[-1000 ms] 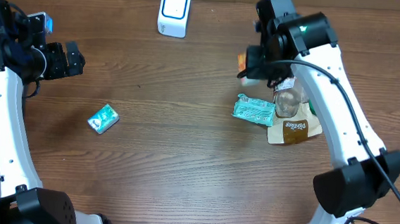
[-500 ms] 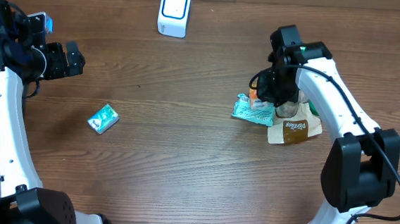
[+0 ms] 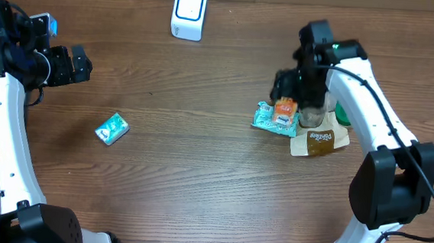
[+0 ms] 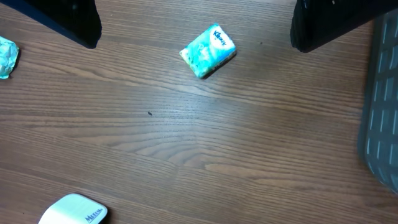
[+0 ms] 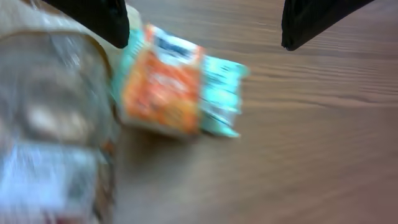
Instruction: Scan the item barcode
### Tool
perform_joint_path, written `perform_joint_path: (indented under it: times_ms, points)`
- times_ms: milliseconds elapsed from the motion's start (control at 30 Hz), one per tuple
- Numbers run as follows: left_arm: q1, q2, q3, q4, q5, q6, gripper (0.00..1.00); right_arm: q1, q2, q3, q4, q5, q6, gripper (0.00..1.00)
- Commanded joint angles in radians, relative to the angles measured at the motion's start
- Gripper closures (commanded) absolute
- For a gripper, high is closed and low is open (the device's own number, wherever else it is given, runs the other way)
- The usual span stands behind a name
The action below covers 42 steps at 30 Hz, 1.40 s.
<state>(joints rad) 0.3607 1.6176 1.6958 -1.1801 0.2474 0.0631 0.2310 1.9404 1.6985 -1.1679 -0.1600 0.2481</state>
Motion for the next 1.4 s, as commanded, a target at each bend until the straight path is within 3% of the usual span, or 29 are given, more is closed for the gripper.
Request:
perform_joint_path:
  times_ms: [0,233,433,567,967,1300,1367]
  points:
    - [-0.001,-0.008,-0.001,0.003,0.005,0.027,0.00,0.083,-0.008,0.084,0.057,-0.112,-0.040,0.27]
    - [-0.001,-0.008,-0.001,0.003,0.005,0.027,0.00,0.323,0.027,0.086,0.291,-0.105,-0.040,0.36]
    - [-0.001,-0.008,-0.001,0.003,0.005,0.027,0.00,0.505,0.148,0.086,0.505,-0.050,-0.041,0.37]
    - [-0.001,-0.008,-0.001,0.003,0.005,0.027,0.00,0.580,0.243,0.086,0.642,-0.050,-0.116,0.36]
    - [-0.001,-0.008,-0.001,0.003,0.005,0.027,0.00,0.680,0.391,0.086,0.933,-0.050,-0.192,0.32]
    - [-0.001,-0.008,-0.001,0.003,0.005,0.027,0.00,0.684,0.467,0.086,1.017,-0.050,-0.205,0.33]
    - [-0.001,-0.008,-0.001,0.003,0.005,0.027,0.00,0.684,0.474,0.086,1.044,-0.050,-0.204,0.37]
